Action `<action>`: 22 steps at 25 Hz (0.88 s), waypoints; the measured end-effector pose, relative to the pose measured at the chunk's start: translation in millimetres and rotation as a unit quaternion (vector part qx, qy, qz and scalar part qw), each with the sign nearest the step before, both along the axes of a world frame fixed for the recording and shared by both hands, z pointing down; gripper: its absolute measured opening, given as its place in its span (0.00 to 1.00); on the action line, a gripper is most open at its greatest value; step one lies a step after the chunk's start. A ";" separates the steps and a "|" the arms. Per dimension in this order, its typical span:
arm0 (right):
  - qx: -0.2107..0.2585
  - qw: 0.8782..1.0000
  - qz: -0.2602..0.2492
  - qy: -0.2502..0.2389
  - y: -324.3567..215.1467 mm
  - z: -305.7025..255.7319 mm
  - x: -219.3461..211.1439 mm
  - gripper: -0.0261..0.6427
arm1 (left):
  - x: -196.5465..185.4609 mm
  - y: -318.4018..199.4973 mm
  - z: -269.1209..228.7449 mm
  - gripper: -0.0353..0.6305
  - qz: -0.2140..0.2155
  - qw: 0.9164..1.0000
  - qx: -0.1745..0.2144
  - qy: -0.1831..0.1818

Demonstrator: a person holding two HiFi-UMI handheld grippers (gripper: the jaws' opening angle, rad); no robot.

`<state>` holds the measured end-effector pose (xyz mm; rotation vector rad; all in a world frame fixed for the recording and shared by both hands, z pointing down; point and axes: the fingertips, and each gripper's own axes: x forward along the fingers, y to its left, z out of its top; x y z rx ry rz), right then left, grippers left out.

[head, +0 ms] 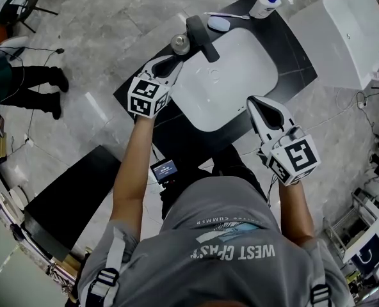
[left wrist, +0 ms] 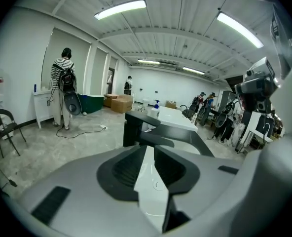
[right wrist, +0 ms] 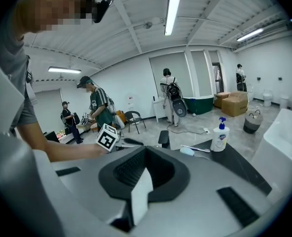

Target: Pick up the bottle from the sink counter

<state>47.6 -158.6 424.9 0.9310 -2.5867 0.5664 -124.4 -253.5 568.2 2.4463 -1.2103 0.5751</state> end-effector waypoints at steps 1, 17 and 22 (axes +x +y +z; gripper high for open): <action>-0.003 1.000 0.000 0.001 -0.5 2.1 0.6 0.04 | -1.1 -3.5 3.5 0.19 -0.003 1.000 -0.001 0.000; -0.038 0.999 0.008 0.009 -12.9 31.9 18.1 0.04 | -7.0 -51.8 70.2 0.50 -0.037 0.998 -0.019 -0.046; -0.046 0.999 0.004 0.012 -9.6 34.0 12.6 0.04 | -17.5 -60.7 69.2 0.60 -0.049 0.997 0.000 -0.060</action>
